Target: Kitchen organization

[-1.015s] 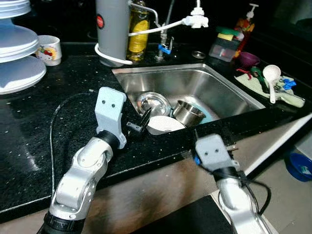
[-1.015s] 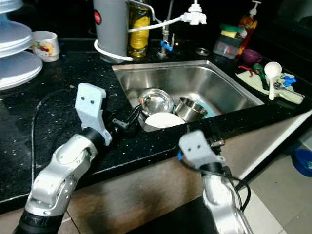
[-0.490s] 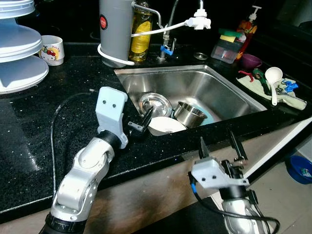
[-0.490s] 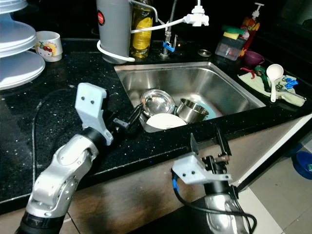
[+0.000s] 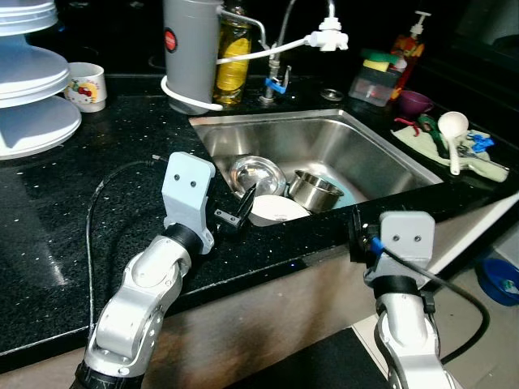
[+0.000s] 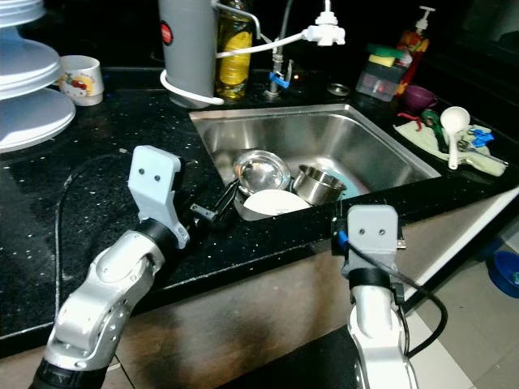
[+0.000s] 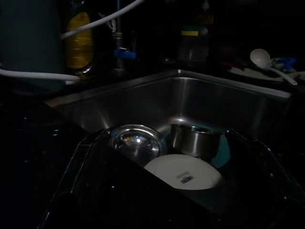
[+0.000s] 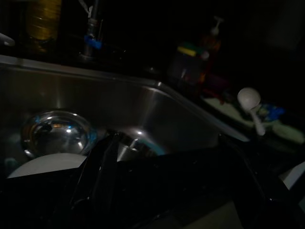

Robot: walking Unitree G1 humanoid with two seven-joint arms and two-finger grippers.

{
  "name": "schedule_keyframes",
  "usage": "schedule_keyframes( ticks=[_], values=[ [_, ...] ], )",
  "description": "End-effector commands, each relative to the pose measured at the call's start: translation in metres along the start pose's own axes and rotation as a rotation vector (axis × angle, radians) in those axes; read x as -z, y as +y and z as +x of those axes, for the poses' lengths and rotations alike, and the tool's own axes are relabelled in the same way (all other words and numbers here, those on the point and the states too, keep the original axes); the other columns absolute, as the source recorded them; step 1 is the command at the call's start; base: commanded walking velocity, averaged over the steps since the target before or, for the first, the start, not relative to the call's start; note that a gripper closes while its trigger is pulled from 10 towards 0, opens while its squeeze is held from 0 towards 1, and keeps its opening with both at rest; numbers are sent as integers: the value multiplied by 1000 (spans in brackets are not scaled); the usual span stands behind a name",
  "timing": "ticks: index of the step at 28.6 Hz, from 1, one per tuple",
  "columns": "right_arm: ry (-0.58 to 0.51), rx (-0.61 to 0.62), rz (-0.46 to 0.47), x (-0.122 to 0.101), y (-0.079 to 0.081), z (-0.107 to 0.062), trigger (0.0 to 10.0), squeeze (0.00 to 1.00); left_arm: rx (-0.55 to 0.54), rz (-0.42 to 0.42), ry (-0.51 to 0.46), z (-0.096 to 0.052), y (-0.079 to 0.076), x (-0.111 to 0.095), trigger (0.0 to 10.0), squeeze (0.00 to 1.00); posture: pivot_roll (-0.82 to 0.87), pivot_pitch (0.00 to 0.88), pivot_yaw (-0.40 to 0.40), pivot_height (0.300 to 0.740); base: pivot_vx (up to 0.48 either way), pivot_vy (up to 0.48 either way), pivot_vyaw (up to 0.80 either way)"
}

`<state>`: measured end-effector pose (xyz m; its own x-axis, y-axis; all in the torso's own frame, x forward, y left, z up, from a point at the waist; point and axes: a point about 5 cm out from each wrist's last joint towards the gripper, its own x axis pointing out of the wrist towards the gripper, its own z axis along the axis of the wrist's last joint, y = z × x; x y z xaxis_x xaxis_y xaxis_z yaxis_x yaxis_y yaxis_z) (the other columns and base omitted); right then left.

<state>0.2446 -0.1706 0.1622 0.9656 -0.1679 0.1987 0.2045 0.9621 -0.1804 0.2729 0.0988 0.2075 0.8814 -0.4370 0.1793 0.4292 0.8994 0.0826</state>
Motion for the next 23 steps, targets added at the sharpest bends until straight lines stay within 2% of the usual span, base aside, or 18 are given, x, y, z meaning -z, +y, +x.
schedule_keyframes(
  ticks=[1, 5, 13, 23],
  values=[
    [18, 10, 14, 1, -3, 0, 10000, 0, 17, 13, -12, -1, -6, -2, 10000, 0, 96, 3, -156, 740, 0, 0, 0],
    [19, -26, 48, -3, 5, 2, 10000, 0, 20, 25, -3, -4, -13, 0, 10000, 0, 100, 4, -159, 740, 0, 0, 0],
    [50, -77, 91, 0, 14, 7, 10000, 0, 26, 50, 9, -9, -18, 4, 10000, 0, 106, 1, -165, 740, -262, 0, 0],
    [114, -96, 80, 13, 12, 6, 10000, 0, 34, 55, 18, -12, -21, 5, 10000, 0, 109, 0, -166, 740, -271, 0, 0]
  ],
)
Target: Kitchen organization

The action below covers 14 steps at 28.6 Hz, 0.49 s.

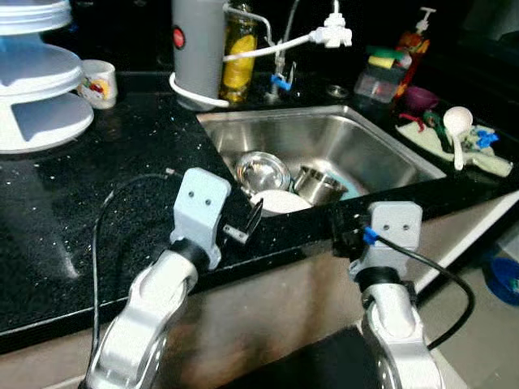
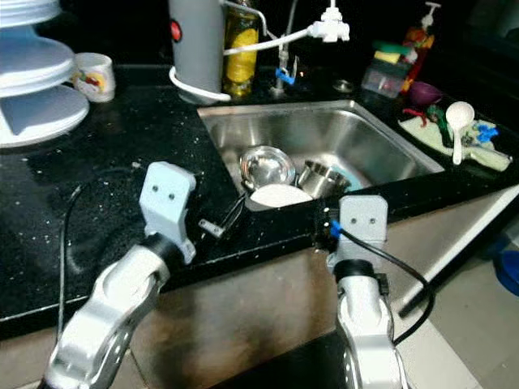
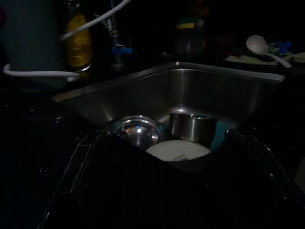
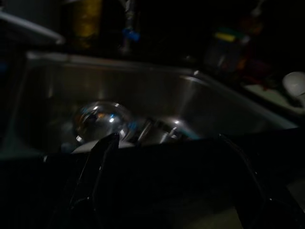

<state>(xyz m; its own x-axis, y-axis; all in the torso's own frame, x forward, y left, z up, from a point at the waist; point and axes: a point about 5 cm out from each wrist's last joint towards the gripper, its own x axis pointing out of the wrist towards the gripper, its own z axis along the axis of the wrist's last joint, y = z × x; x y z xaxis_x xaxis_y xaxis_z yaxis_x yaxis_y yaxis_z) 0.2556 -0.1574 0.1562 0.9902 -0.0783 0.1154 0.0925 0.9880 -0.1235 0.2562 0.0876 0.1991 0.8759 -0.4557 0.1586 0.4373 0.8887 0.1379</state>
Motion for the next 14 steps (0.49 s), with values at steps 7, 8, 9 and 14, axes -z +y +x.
schedule_keyframes(
  ticks=[7, 8, 9, 14],
  values=[
    [77, -11, -21, 16, -9, -7, 10000, 0, 24, 10, 23, -7, -5, 4, 10000, 0, 106, 4, -163, 740, -273, 0, 0],
    [77, -11, -21, 16, -9, -7, 10000, 0, 24, 10, 23, -7, -5, 4, 10000, 0, 106, 4, -163, 740, -277, 0, 0],
    [84, -15, -23, 18, -10, -8, 10000, 0, 28, 10, 30, -10, -5, 5, 10000, 0, 106, 4, -163, 740, -274, 0, 0],
    [104, -40, -26, 23, -11, -13, 10000, 0, 40, 10, 57, -18, -5, 9, 10000, 0, 107, 9, -164, 740, -272, 0, 0]
  ],
)
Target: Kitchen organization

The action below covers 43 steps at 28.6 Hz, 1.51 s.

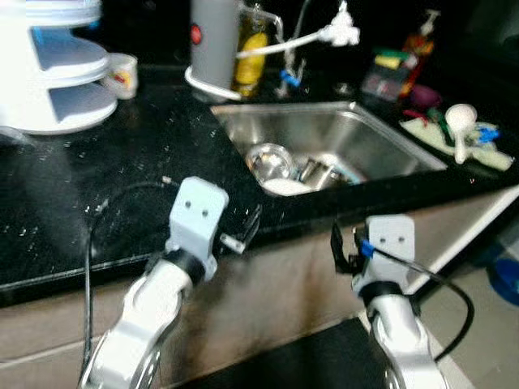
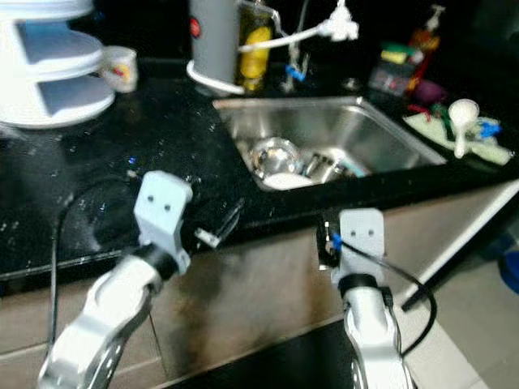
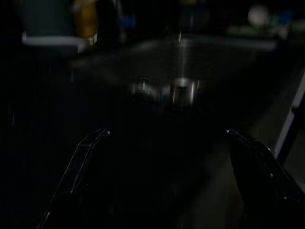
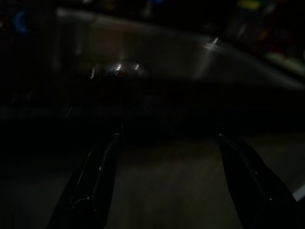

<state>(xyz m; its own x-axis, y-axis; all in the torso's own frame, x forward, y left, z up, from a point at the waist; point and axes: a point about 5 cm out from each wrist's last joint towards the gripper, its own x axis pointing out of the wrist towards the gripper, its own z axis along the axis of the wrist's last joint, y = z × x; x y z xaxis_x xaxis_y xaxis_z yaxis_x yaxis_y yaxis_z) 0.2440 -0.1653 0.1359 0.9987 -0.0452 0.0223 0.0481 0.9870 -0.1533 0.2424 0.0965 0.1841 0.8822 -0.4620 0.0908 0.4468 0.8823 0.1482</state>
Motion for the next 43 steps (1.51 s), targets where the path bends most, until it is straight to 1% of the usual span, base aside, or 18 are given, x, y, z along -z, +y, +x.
schedule_keyframes(
  ticks=[1, 10, 11, 12, 14, 16, 17, 18, 20, 23, 25, 30, 32, 34, 35, 36, 39, 43],
  values=[
    [20, 0, 2, 4, -4, -1, 10000, 0, 28, 1, -4, -1, -4, -2, 10000, 0, 107, 9, -164, 740, -274, 0, 0],
    [34, -37, 14, 6, 0, -2, 10000, 0, -2, -35, 46, -9, 3, 6, 10000, 0, 102, 27, -161, 740, -271, 0, 0],
    [35, -47, 16, 6, 1, -3, 10000, 0, -10, -78, 59, -11, 2, 9, 10000, 0, 103, 26, -162, 740, -262, 0, 0],
    [35, -47, 16, 6, 1, -3, 10000, 0, -10, -78, 59, -11, 2, 9, 10000, 0, 103, 26, -162, 740, -262, 0, 0],
    [29, -81, 7, 5, 4, -3, 10000, 0, 10, -166, 86, -17, -7, 12, 10000, 0, 104, 20, -165, 740, 0, 0, 0],
    [25, -95, 1, 5, 6, -3, 10000, 0, 15, -186, 95, -19, -9, 13, 10000, 0, 106, 15, -166, 740, 0, 0, 0],
    [21, -110, -1, 4, 7, -3, 10000, 0, -4, -229, 110, -21, -8, 16, 10000, 0, 106, 15, -166, 740, 0, 0, 0],
    [21, -110, -1, 4, 7, -3, 10000, 0, -4, -229, 110, -21, -8, 16, 10000, 0, 106, 15, -166, 740, 0, 0, 0],
    [25, -134, -16, 4, 10, -5, 10000, 0, -86, -326, 159, -28, 0, 26, 10000, 0, 105, 13, -170, 740, 0, 0, 0],
    [44, -153, -28, 8, 12, -10, 10000, 0, -147, -375, 202, -36, 7, 36, 10000, 0, 103, 8, -171, 740, 0, 0, 0],
    [57, -153, -20, 10, 11, -12, 10000, 0, -154, -378, 216, -40, 9, 39, 10000, 0, 104, 15, -174, 740, 0, 0, 0],
    [145, -116, 68, 25, 2, -20, 10000, 0, -223, -369, 268, -54, 16, 48, 10000, 0, 97, 26, -176, 740, 0, 0, 0],
    [173, -99, 87, 29, 0, -21, 10000, 0, -249, -356, 276, -58, 17, 49, 10000, 0, 97, 26, -176, 740, 0, 0, 0],
    [223, -55, 129, 39, -7, -23, 10000, 0, -289, -305, 301, -63, 21, 51, 10000, 0, 88, 44, -170, 740, 0, 0, 0],
    [223, -55, 129, 39, -7, -23, 10000, 0, -289, -305, 301, -63, 21, 51, 10000, 0, 88, 44, -170, 740, 0, 0, 0],
    [254, -20, 120, 47, -13, -26, 10000, 0, -296, -217, 332, -64, 24, 55, 10000, 0, 87, 52, -170, 740, 0, 0, 0],
    [283, 8, 109, 55, -16, -28, 10000, 0, -282, -189, 331, -62, 24, 56, 10000, 0, 83, 49, -169, 740, 0, 0, 0],
    [349, 93, 251, 70, -24, -35, 10000, 0, -255, -187, 307, -56, 24, 53, 10000, 0, 83, 67, -168, 740, 0, 0, 0]
  ],
)
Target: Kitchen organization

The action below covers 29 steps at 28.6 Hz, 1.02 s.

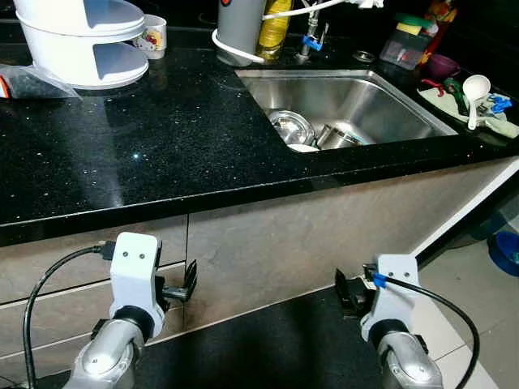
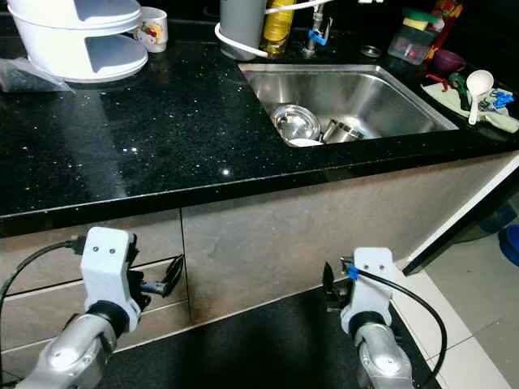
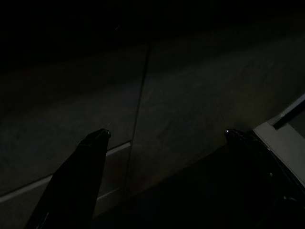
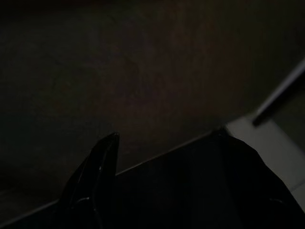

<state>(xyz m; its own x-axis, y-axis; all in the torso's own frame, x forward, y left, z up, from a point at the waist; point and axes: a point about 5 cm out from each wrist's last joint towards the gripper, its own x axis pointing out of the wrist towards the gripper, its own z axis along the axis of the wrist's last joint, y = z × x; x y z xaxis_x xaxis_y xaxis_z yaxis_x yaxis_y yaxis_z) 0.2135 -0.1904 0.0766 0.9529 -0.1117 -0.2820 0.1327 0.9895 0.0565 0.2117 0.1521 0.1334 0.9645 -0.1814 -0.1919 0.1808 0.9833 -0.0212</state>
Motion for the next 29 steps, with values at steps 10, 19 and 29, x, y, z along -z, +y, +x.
schedule_keyframes(
  ticks=[10, 19, 29],
  values=[
    [36, 22, 34, 10, -1, 6, 10000, 0, 34, 4, -19, 7, -1, 1, 10000, 0, 88, 67, -141, 740, 0, 0, 0],
    [28, 26, 44, 10, 1, 6, 10000, 0, 20, 7, -30, 7, 1, 0, 10000, 0, 88, 71, -135, 740, 0, 0, 0],
    [-26, 0, -31, 0, 4, -5, 10000, 0, -44, -12, 29, -13, 7, 7, 10000, 0, 89, 47, -140, 740, 0, 0, 0]
  ],
)
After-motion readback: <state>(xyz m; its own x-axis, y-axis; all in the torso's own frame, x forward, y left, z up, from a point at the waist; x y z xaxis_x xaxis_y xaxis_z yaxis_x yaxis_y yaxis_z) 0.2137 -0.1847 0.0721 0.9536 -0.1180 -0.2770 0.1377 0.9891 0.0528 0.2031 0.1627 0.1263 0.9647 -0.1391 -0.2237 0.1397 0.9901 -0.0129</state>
